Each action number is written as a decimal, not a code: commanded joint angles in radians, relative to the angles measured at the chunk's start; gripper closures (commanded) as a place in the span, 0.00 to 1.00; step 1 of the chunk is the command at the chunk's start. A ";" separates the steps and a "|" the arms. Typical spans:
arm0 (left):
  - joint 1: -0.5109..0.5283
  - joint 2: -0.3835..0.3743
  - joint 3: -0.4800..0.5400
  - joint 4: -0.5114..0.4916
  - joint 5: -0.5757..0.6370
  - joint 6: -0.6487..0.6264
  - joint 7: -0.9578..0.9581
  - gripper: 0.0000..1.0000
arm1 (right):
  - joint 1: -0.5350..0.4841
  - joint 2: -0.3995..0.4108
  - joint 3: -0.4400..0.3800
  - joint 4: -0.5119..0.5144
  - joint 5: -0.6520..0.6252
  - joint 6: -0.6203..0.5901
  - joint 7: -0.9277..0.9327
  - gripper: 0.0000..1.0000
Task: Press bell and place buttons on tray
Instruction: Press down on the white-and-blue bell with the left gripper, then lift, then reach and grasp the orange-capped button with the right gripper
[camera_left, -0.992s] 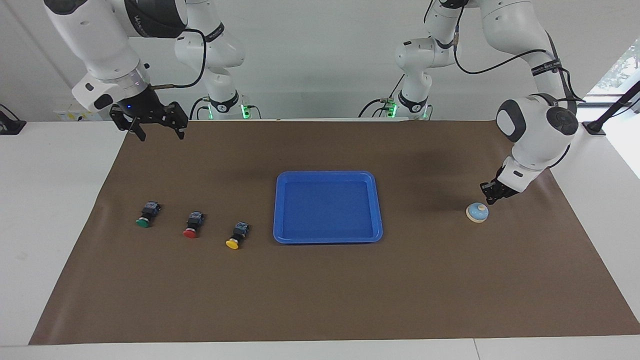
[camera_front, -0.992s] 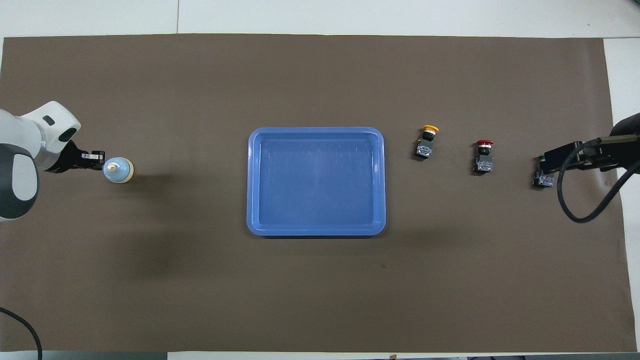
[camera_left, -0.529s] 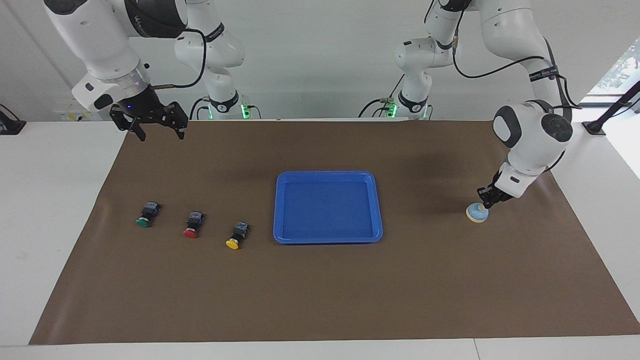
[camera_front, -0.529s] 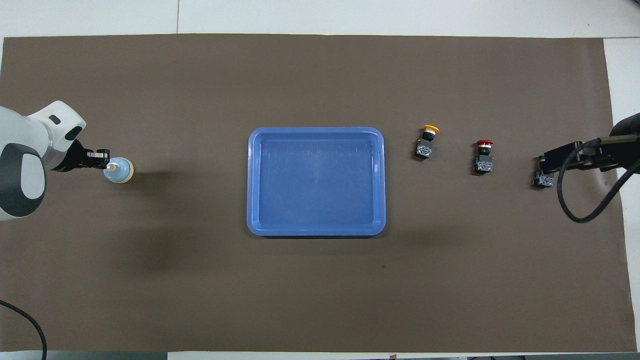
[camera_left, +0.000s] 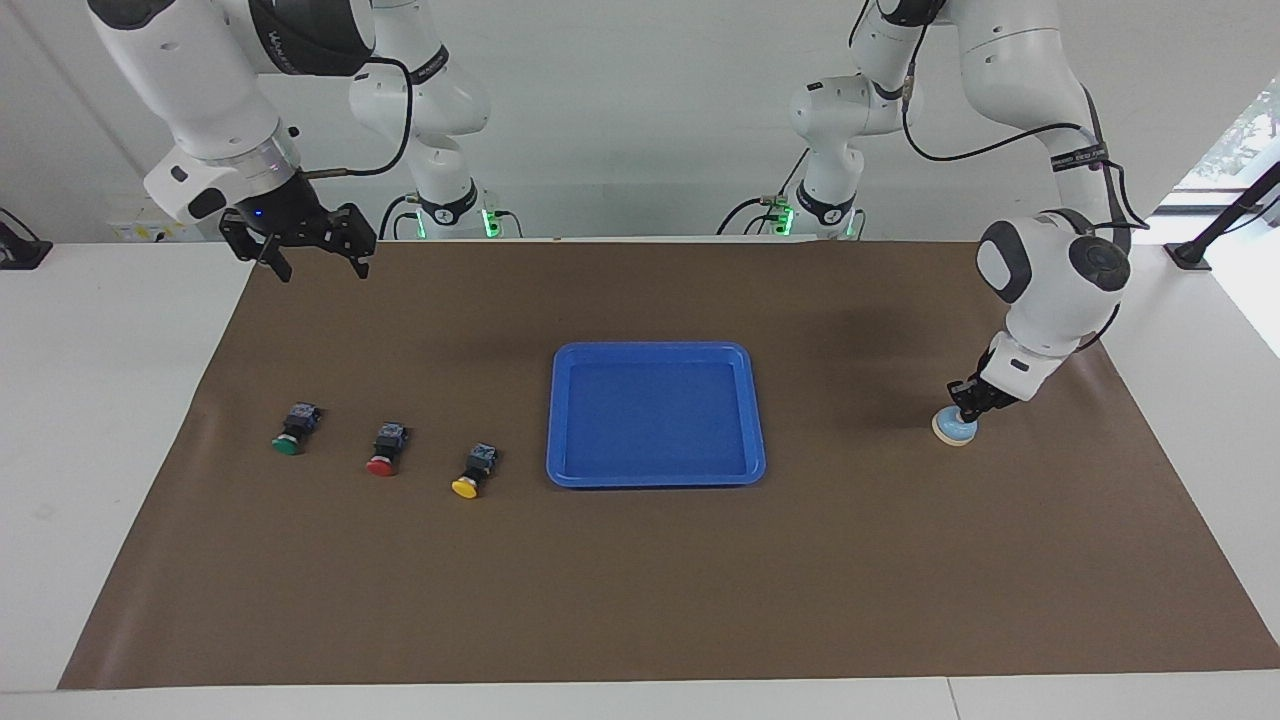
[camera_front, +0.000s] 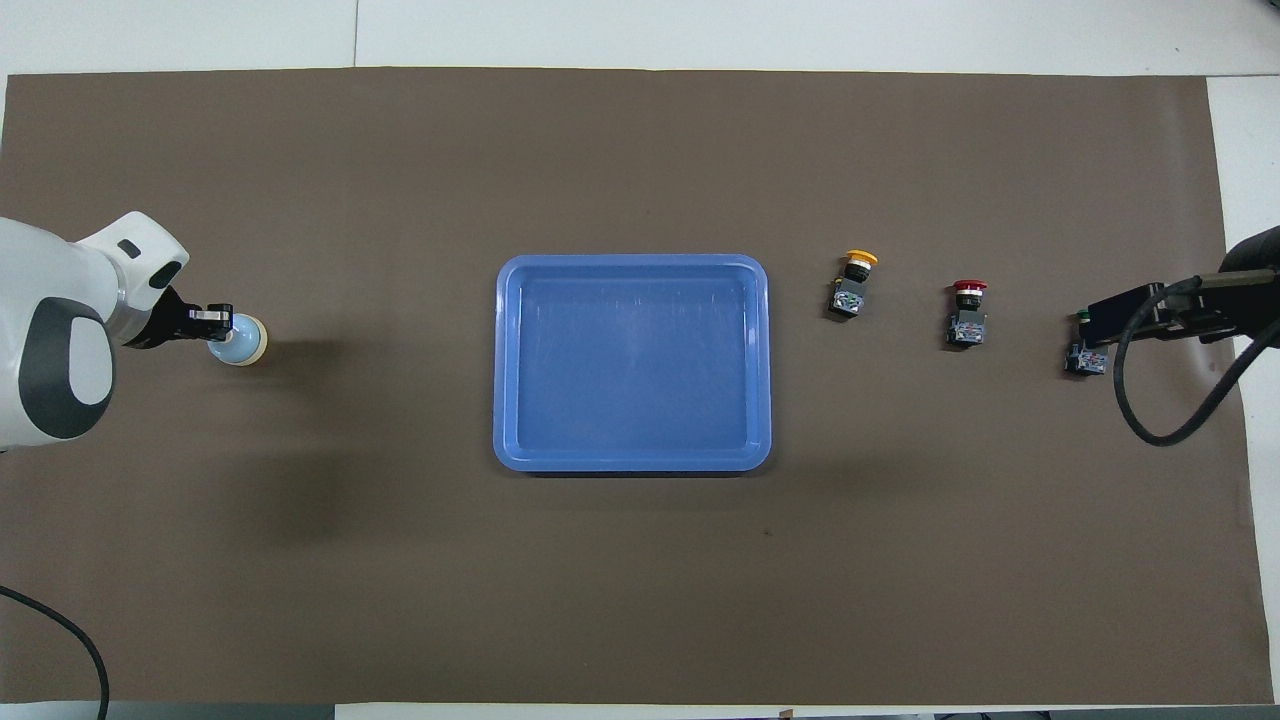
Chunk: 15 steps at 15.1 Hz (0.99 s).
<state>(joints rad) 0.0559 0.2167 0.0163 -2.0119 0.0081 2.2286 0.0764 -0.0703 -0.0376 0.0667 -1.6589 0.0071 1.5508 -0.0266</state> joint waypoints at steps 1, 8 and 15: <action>-0.013 0.000 0.007 0.151 0.016 -0.212 -0.023 1.00 | 0.006 -0.021 -0.001 -0.022 -0.015 -0.003 -0.026 0.00; -0.067 -0.180 0.007 0.260 0.013 -0.557 -0.037 0.00 | 0.015 -0.036 0.001 -0.070 -0.013 0.049 -0.006 0.00; -0.071 -0.171 0.004 0.409 -0.011 -0.713 -0.075 0.00 | 0.107 0.125 0.004 -0.160 -0.012 0.345 0.226 0.00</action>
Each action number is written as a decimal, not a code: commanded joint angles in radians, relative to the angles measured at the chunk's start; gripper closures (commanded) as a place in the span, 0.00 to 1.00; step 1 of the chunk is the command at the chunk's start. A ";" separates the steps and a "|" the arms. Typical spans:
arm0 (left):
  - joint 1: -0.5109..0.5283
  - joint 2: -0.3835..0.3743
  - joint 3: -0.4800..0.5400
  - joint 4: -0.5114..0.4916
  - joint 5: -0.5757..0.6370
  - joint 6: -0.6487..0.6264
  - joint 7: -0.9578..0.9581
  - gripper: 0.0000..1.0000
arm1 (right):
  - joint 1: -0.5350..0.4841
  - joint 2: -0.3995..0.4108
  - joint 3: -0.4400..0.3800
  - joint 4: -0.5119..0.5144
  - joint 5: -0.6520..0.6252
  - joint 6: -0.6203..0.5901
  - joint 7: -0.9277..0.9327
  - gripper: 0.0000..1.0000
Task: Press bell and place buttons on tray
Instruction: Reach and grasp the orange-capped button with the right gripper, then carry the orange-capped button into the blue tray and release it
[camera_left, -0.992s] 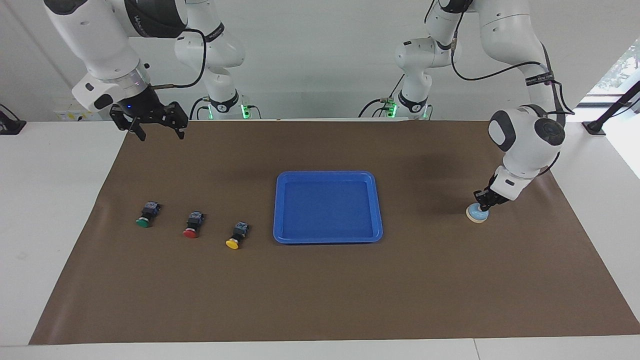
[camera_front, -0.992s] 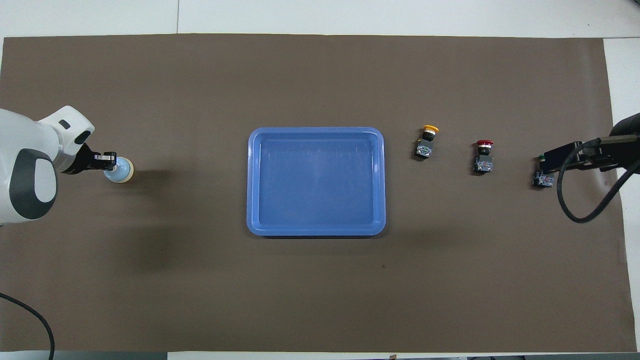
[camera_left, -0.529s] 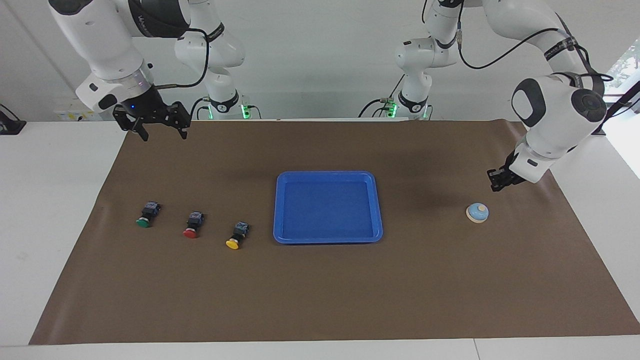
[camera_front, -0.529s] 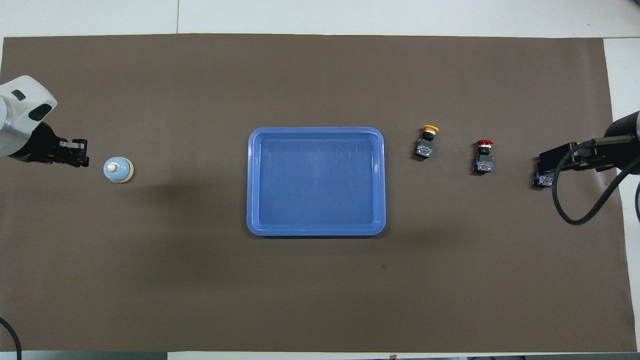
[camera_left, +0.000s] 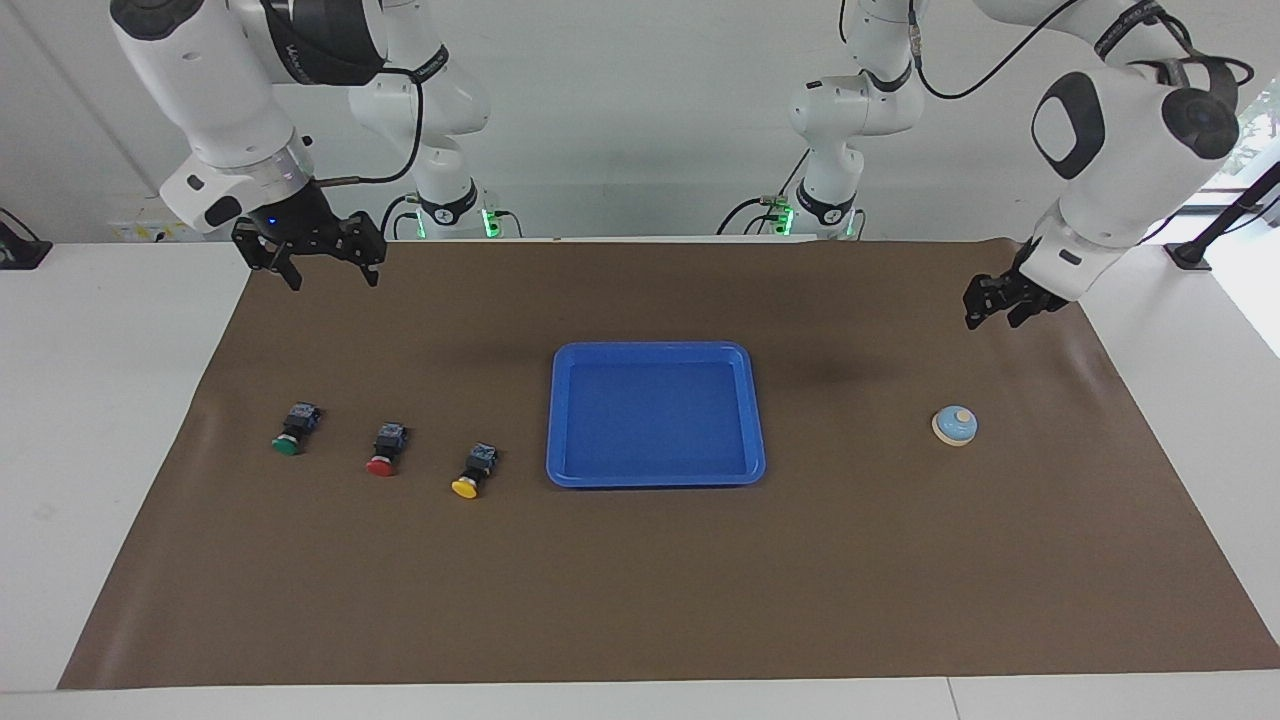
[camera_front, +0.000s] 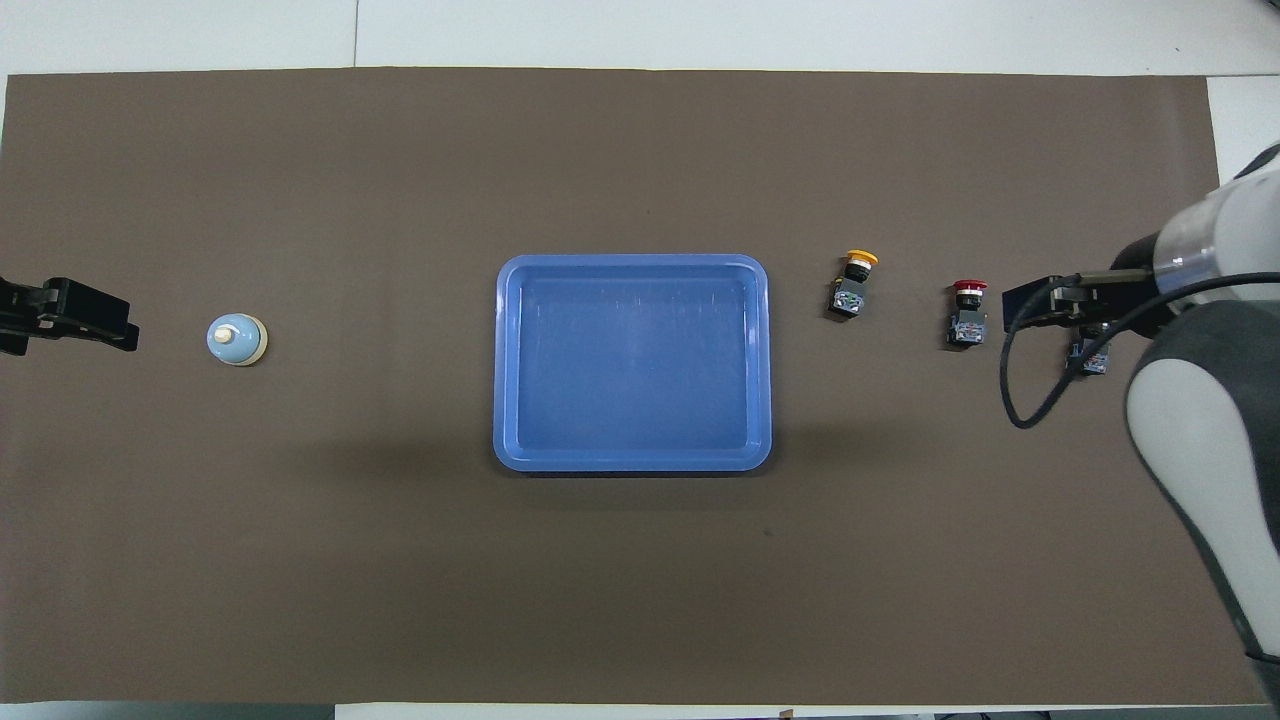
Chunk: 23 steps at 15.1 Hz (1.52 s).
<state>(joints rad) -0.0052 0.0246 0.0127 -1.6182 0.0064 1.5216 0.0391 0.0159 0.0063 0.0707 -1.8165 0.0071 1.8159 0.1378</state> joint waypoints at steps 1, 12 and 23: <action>-0.012 0.021 0.006 0.017 -0.009 -0.017 -0.045 0.00 | 0.027 0.122 0.000 -0.001 -0.012 0.127 0.080 0.00; -0.012 0.005 -0.030 0.064 -0.009 -0.094 -0.082 0.00 | 0.119 0.452 -0.003 0.068 -0.016 0.468 0.241 0.00; 0.002 -0.005 -0.025 0.050 -0.008 -0.087 -0.079 0.00 | 0.134 0.448 -0.006 -0.023 -0.032 0.488 0.241 0.16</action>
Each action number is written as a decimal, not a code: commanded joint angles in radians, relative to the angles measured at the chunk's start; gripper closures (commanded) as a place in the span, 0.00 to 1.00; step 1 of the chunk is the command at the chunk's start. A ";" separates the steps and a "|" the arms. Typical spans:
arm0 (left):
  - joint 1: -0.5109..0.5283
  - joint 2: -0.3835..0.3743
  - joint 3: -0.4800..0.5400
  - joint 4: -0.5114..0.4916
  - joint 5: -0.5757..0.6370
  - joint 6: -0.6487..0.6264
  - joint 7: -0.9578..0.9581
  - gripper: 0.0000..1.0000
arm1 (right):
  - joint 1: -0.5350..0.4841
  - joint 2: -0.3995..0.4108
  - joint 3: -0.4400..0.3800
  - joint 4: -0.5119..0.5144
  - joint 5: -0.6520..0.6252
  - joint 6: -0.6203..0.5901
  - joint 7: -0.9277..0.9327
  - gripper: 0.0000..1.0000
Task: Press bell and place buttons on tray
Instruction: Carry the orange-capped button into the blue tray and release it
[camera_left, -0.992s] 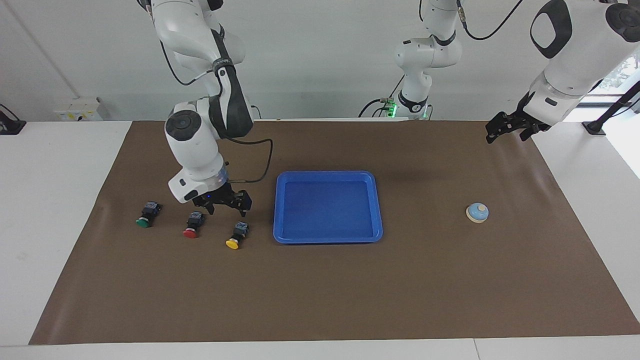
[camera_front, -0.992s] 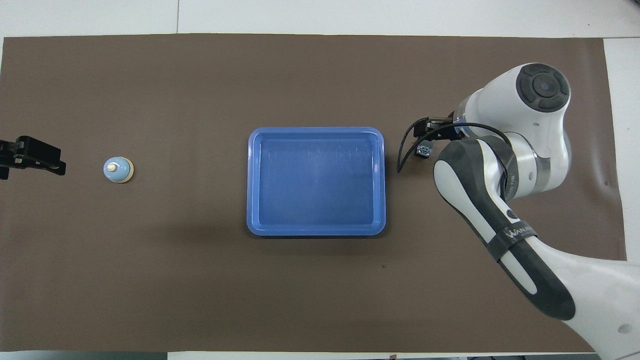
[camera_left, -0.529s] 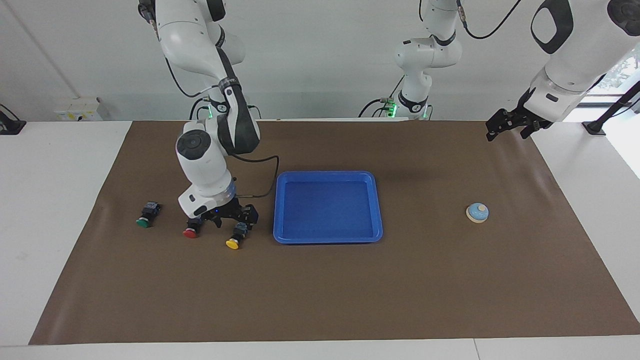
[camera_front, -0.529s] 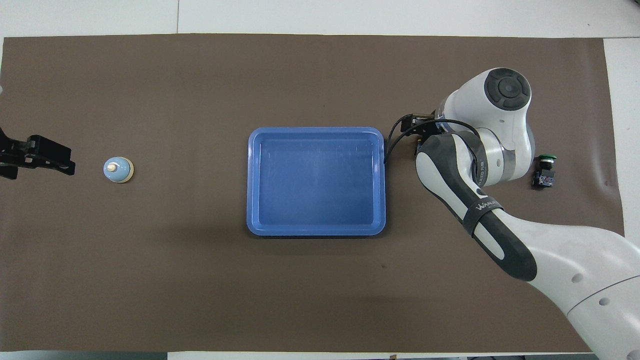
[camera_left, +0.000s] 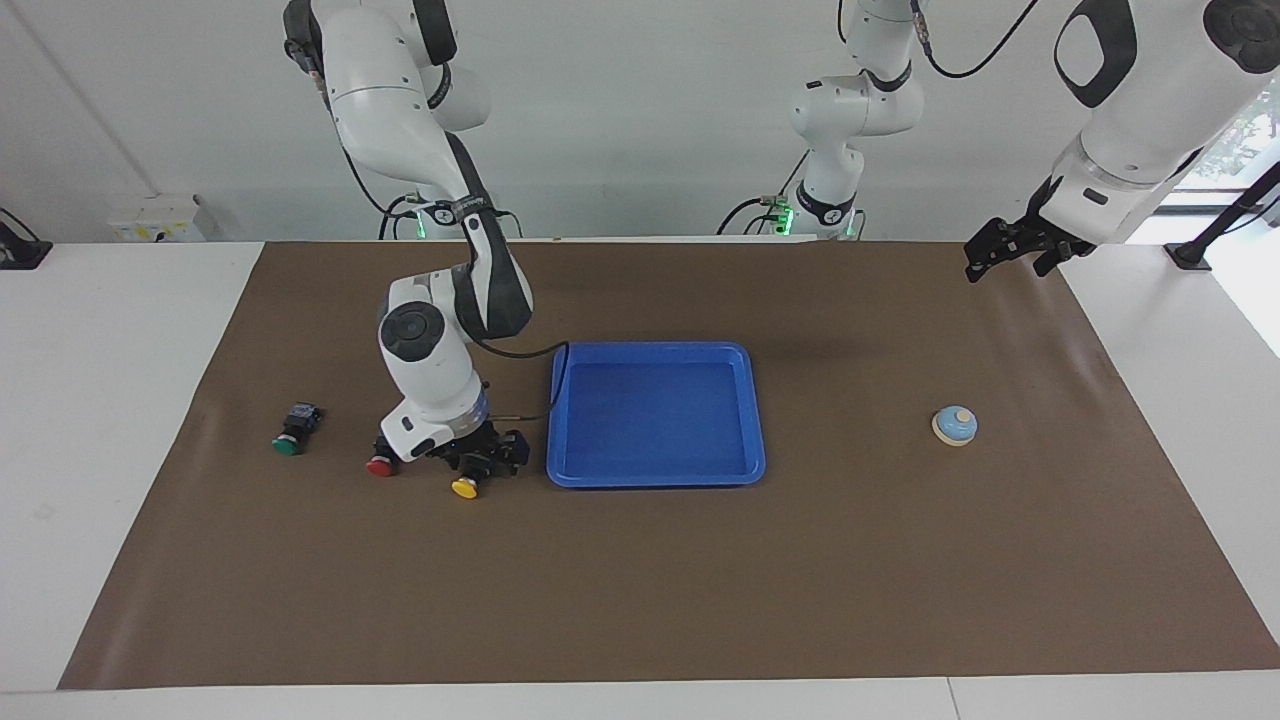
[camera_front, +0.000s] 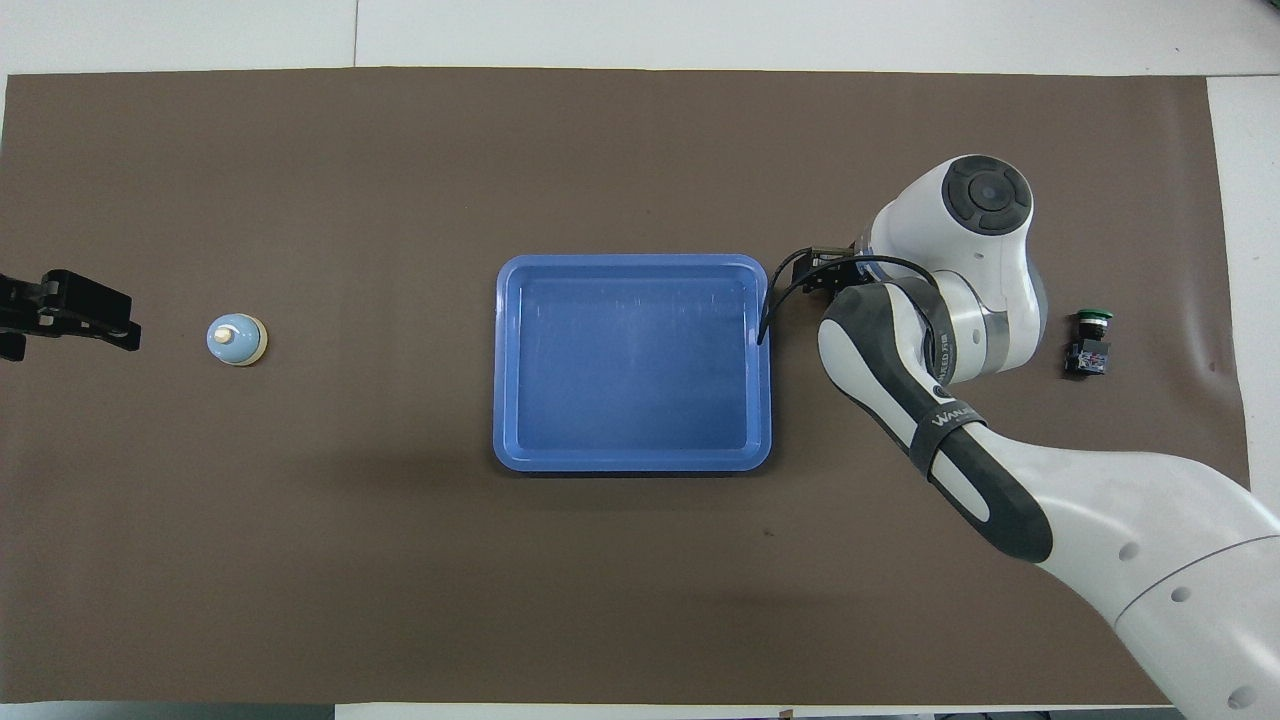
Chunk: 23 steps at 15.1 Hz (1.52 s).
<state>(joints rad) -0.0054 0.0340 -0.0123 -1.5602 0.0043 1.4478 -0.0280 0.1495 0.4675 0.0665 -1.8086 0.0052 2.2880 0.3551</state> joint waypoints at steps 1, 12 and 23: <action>0.002 -0.014 0.000 -0.008 -0.006 -0.014 -0.012 0.00 | 0.001 -0.015 -0.004 -0.031 -0.028 0.010 0.024 0.34; 0.004 -0.014 0.000 -0.008 -0.006 -0.015 -0.012 0.00 | 0.065 -0.069 0.001 0.088 -0.025 -0.233 0.059 1.00; 0.002 -0.014 0.000 -0.008 -0.006 -0.015 -0.012 0.00 | 0.278 -0.072 0.002 0.019 -0.010 -0.147 0.153 1.00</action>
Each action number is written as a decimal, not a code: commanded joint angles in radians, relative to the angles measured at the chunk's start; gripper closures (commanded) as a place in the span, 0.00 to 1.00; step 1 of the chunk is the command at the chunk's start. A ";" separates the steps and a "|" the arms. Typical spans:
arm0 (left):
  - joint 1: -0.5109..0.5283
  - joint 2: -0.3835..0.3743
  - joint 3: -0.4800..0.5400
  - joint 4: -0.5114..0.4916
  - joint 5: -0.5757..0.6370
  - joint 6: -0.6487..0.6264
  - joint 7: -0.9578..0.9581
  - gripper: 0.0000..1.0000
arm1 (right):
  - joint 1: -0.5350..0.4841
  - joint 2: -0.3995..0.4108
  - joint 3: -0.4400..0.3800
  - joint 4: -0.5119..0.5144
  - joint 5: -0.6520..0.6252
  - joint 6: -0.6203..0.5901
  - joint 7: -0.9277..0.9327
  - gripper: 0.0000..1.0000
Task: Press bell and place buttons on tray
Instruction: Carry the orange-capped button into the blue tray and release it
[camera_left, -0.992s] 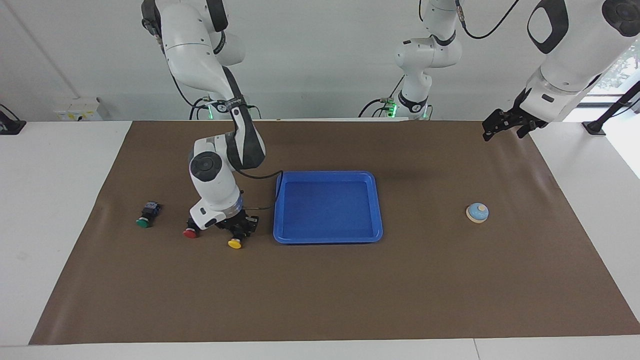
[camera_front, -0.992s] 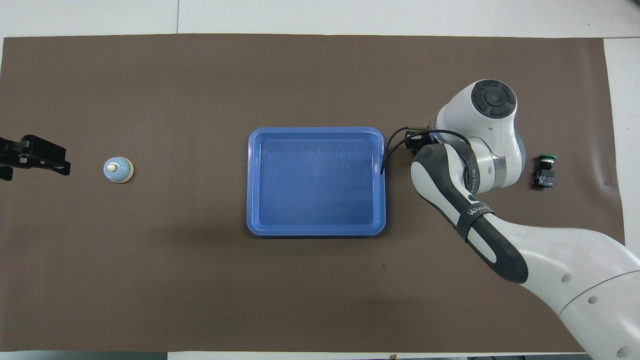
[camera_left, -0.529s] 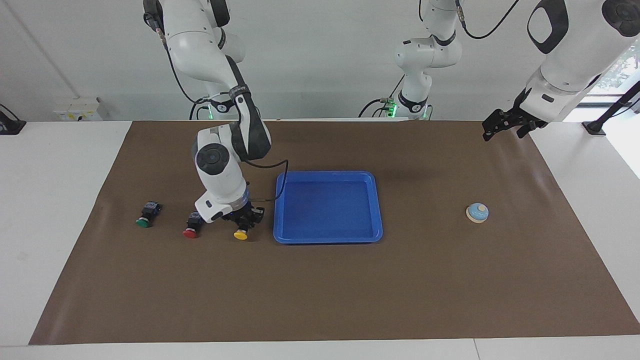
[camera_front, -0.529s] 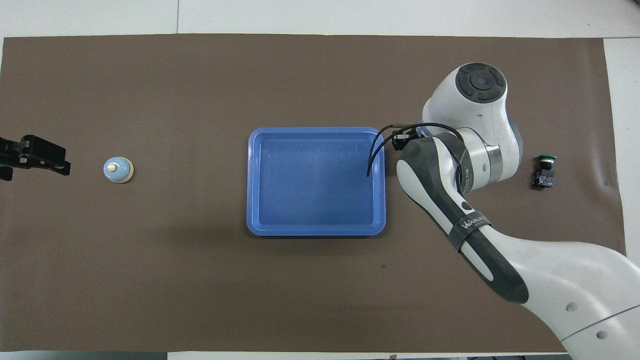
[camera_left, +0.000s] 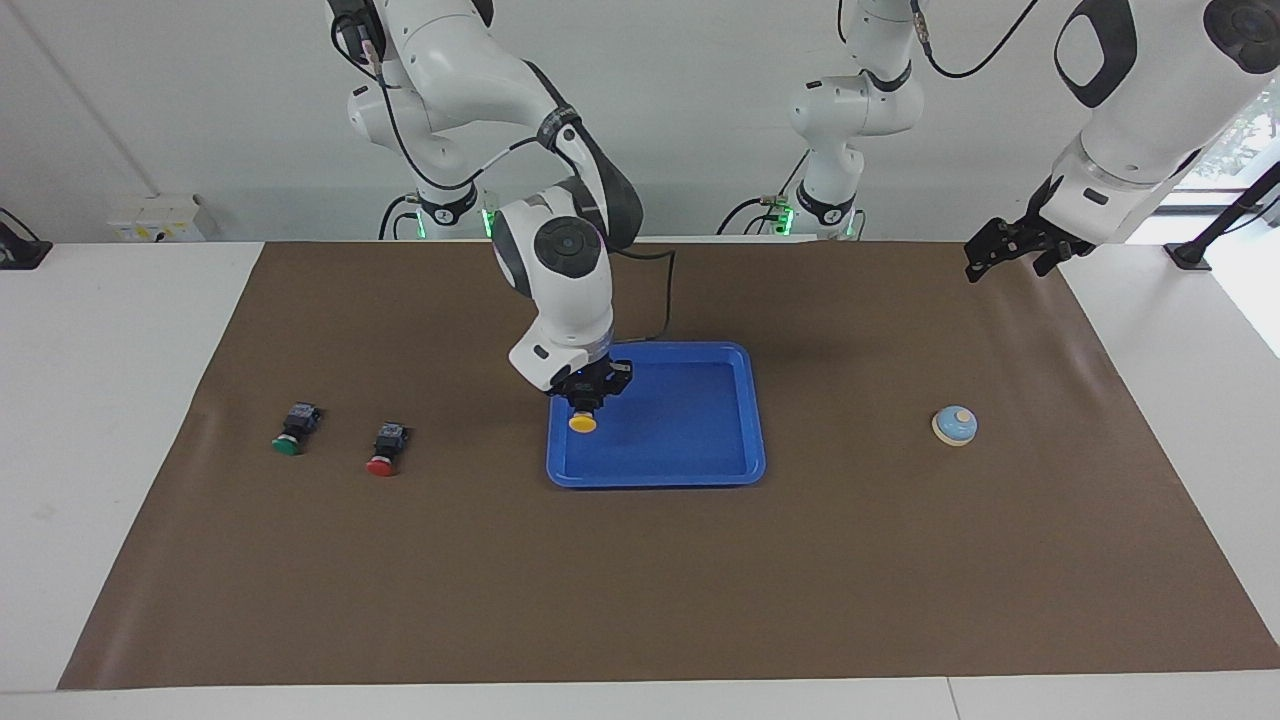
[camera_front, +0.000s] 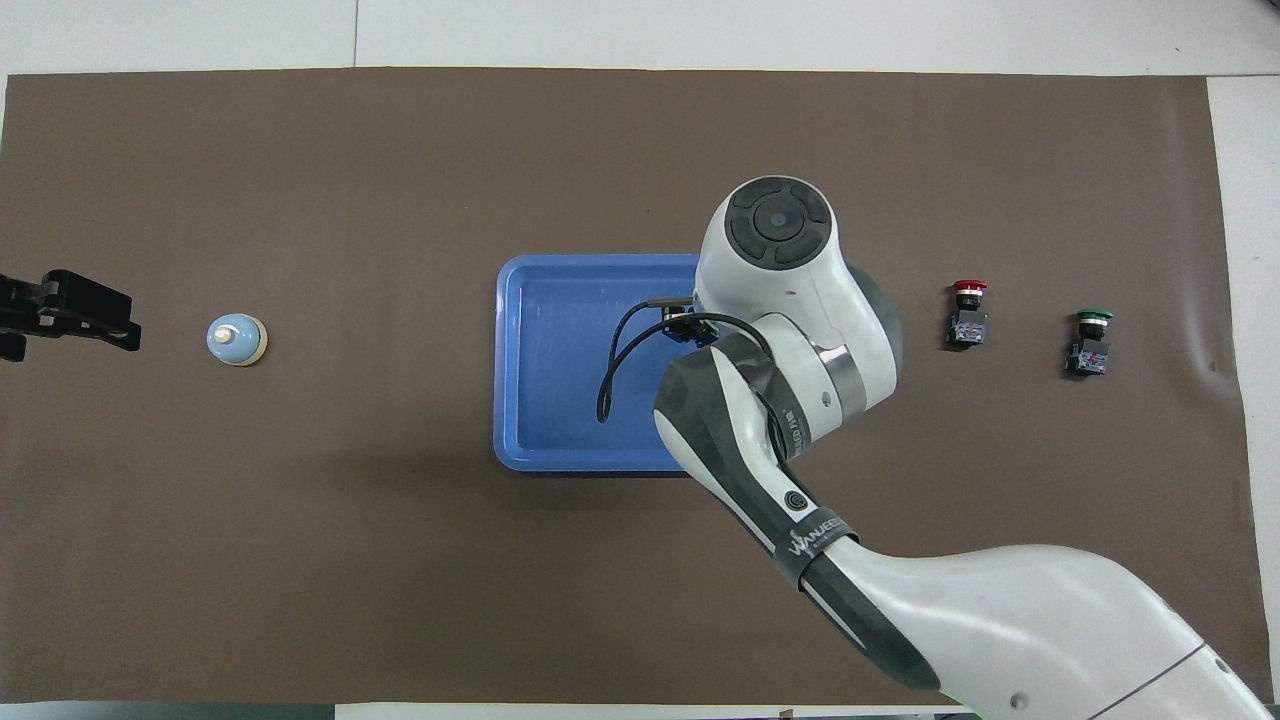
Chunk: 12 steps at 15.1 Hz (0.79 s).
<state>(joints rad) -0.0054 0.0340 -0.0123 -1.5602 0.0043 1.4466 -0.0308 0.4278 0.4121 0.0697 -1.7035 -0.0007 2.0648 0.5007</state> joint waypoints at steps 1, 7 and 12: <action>0.004 -0.014 0.000 -0.008 -0.006 -0.014 -0.009 0.00 | 0.000 -0.019 -0.001 -0.105 -0.004 0.095 0.007 1.00; 0.004 -0.014 0.000 -0.008 -0.006 -0.014 -0.009 0.00 | 0.008 -0.022 -0.001 -0.154 -0.004 0.143 0.009 1.00; 0.002 -0.014 0.000 -0.008 -0.006 -0.014 -0.009 0.00 | 0.008 -0.026 -0.001 -0.143 -0.004 0.121 0.033 0.00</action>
<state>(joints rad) -0.0054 0.0340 -0.0123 -1.5602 0.0043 1.4462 -0.0311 0.4351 0.4135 0.0689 -1.8254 -0.0007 2.1830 0.5040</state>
